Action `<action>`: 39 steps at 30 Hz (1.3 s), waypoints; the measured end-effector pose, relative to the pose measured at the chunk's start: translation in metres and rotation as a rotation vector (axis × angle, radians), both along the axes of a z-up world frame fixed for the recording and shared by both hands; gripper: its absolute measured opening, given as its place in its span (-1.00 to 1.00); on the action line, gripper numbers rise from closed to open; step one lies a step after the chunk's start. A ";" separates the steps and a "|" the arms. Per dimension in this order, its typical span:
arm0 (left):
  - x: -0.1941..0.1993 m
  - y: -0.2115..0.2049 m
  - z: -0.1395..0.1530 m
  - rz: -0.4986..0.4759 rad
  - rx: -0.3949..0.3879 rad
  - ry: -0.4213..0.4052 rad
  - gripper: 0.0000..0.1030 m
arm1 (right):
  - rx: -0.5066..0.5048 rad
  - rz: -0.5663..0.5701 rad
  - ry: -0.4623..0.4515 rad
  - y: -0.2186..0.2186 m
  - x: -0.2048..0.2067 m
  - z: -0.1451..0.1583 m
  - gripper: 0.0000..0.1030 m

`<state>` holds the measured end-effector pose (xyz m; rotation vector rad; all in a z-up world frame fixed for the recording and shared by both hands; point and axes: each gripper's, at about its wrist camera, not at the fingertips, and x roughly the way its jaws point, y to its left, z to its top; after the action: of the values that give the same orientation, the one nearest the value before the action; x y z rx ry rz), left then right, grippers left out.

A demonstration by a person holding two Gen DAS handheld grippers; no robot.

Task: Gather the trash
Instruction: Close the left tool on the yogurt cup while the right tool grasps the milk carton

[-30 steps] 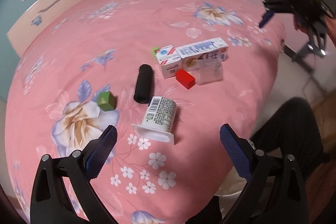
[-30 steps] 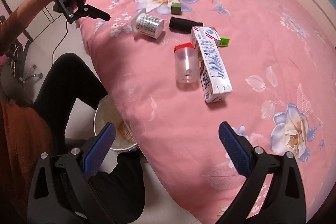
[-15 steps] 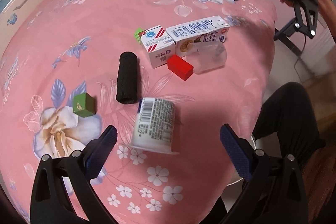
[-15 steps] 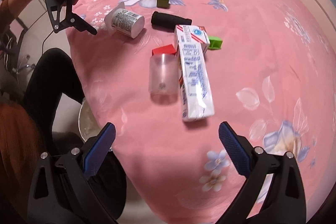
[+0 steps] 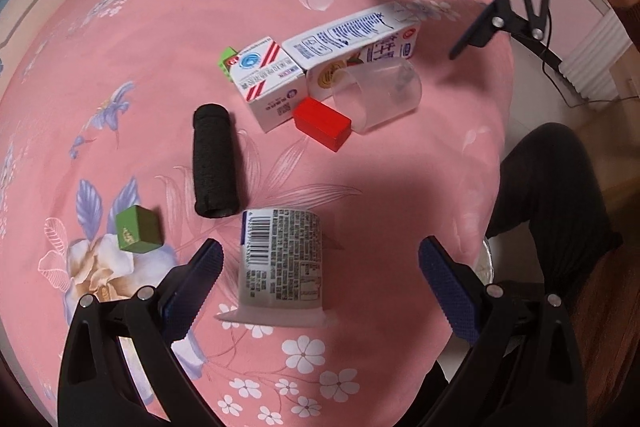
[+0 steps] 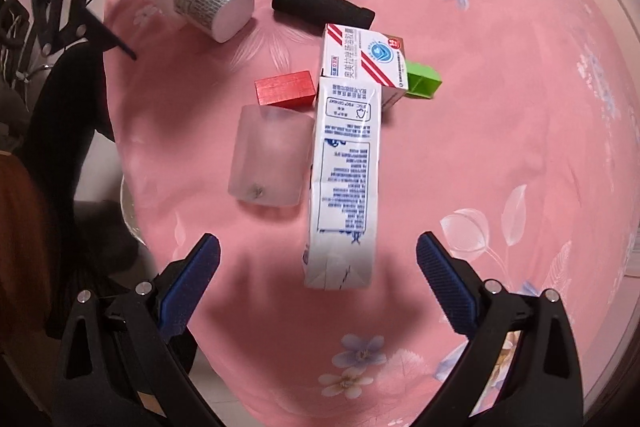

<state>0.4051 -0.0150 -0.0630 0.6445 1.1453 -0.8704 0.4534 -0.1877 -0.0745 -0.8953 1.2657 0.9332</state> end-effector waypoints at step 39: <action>0.015 0.008 -0.029 0.025 0.101 0.081 -0.04 | -0.062 0.021 0.016 -0.004 0.023 -0.038 -0.30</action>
<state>0.4198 -0.0071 -0.0918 0.6811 1.2740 -0.8270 0.4759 -0.1913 -0.1126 -0.9530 1.3070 0.9236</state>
